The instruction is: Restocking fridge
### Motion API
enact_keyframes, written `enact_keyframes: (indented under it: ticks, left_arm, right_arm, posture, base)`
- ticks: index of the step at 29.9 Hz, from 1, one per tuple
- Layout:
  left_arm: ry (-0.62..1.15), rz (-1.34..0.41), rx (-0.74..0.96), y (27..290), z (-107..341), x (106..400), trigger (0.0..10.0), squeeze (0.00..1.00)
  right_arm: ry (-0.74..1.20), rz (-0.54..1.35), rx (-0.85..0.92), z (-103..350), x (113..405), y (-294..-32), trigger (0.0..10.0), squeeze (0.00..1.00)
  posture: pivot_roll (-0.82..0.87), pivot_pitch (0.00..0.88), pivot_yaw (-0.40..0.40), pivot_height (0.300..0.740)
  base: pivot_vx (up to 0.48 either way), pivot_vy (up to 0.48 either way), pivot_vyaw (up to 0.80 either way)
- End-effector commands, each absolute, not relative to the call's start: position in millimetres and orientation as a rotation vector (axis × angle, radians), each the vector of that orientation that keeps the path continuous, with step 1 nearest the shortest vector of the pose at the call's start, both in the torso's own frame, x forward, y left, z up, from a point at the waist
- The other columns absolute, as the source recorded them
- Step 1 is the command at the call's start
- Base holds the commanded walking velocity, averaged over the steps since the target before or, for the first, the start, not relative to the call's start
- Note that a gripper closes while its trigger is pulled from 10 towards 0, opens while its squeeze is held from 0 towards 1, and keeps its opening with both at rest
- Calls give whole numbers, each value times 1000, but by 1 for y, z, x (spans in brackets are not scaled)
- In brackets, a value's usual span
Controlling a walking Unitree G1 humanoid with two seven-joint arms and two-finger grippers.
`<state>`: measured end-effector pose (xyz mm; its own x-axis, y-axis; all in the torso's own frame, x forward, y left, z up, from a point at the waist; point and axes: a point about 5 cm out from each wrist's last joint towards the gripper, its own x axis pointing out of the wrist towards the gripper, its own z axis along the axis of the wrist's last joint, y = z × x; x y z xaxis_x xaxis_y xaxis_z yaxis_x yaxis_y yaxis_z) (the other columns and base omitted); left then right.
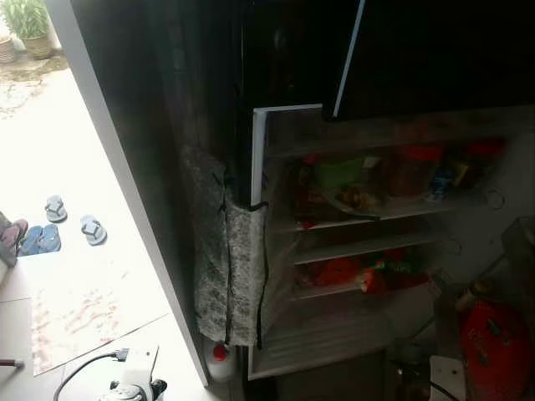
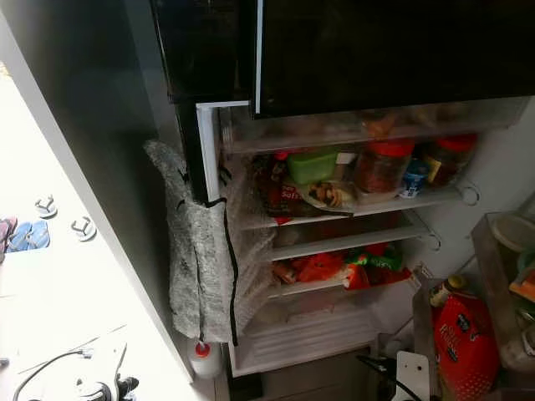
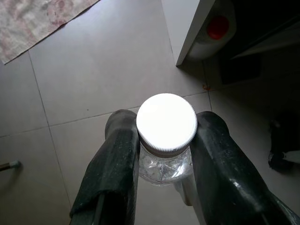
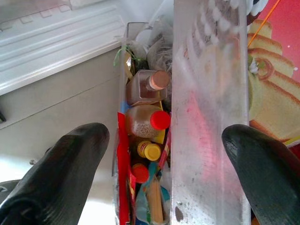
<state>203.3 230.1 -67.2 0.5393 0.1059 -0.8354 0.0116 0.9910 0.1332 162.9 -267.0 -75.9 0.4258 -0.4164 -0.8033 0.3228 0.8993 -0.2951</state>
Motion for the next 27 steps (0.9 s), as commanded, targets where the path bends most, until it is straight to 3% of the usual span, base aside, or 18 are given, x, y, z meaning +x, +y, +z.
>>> enact_keyframes:
  ticks: [1, 27]
  left_arm:
    - [1009, 56, 130, 231, -68, 202, 10000, 0]
    - [1009, 47, 148, 232, -67, 203, 10000, 0]
  right_arm:
    - [1041, -465, -90, -77, 161, -268, 10000, 0]
    - [1053, -440, -76, -79, 156, -266, 10000, 0]
  posture:
    - [5, 0, -35, 740]
    - [6, 0, -34, 740]
  base:
    - [0, 0, 0]
    - [0, 0, 0]
